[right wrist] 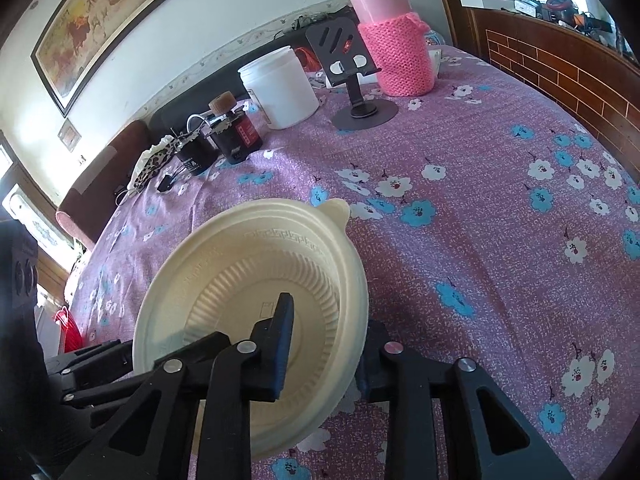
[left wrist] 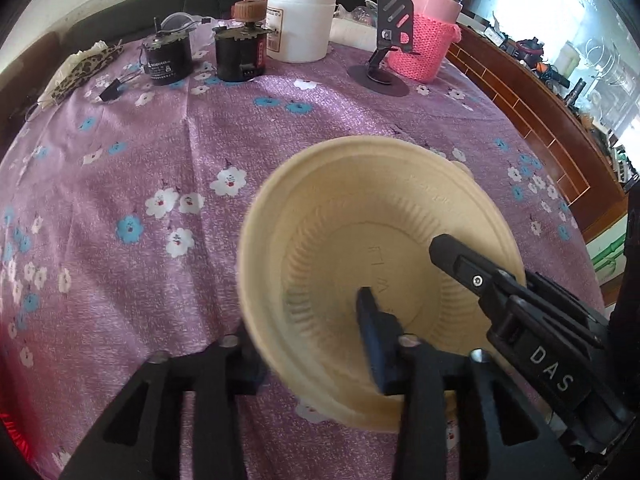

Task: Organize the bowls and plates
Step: 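Close the left gripper on the cream bowl rim beside the right gripper, then carry the cream bowl with both grippers over to the red plate stack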

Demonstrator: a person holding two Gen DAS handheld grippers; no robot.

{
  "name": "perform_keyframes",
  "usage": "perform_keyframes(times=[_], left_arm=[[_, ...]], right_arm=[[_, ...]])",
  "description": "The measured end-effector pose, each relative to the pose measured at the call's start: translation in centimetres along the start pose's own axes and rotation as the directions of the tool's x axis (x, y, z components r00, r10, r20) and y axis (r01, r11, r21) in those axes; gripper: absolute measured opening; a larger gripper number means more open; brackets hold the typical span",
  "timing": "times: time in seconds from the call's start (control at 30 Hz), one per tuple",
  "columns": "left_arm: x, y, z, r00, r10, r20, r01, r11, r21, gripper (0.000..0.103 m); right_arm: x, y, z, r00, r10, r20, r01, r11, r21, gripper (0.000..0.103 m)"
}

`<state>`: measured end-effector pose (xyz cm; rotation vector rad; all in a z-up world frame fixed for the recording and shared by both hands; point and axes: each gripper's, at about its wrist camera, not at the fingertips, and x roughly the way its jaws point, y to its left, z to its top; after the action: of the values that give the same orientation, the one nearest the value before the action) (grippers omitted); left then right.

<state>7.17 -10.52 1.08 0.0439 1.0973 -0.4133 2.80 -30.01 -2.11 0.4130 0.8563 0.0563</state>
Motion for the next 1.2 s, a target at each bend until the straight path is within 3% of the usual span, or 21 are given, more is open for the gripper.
perform_keyframes(times=[0.07, 0.23, 0.27, 0.37, 0.7, 0.97, 1.2], left_arm=[[0.2, 0.1, 0.0, 1.0, 0.015, -0.002, -0.015, 1.0, -0.005, 0.054], [0.2, 0.0, 0.0, 1.0, 0.015, 0.004, -0.015, 1.0, -0.003, 0.054], [0.1, 0.0, -0.1, 1.0, 0.011, 0.009, -0.011, 1.0, -0.005, 0.041], [-0.4, 0.5, -0.2, 0.999, 0.028, 0.016, -0.028, 1.0, -0.012, 0.02], [-2.6, 2.7, -1.1, 0.998, -0.007, 0.057, 0.014, 0.991, -0.129, 0.019], [-4.7, 2.3, -2.7, 0.992, 0.07, 0.109, -0.057, 0.992, -0.116, 0.019], [-7.0, 3.0, -4.3, 0.988, 0.072, 0.138, -0.052, 0.989, -0.142, 0.02]], right_arm=[[-0.1, -0.1, 0.0, 1.0, 0.011, 0.0, -0.011, 1.0, 0.007, 0.019], [-0.1, -0.3, 0.1, 1.0, 0.025, -0.005, -0.024, 0.999, 0.026, 0.019], [0.0, -0.3, 0.1, 1.0, 0.026, -0.006, -0.026, 0.999, 0.026, 0.019], [0.1, -0.3, 0.0, 1.0, 0.003, -0.007, -0.002, 1.0, 0.024, 0.022], [-0.8, 0.7, -0.3, 0.996, 0.083, 0.024, -0.083, 0.996, -0.01, 0.019], [-1.0, 1.8, -0.5, 0.993, 0.113, 0.027, -0.111, 0.993, -0.048, 0.019], [-1.2, 3.2, -1.2, 0.989, 0.145, 0.025, -0.142, 0.985, -0.099, 0.019]])
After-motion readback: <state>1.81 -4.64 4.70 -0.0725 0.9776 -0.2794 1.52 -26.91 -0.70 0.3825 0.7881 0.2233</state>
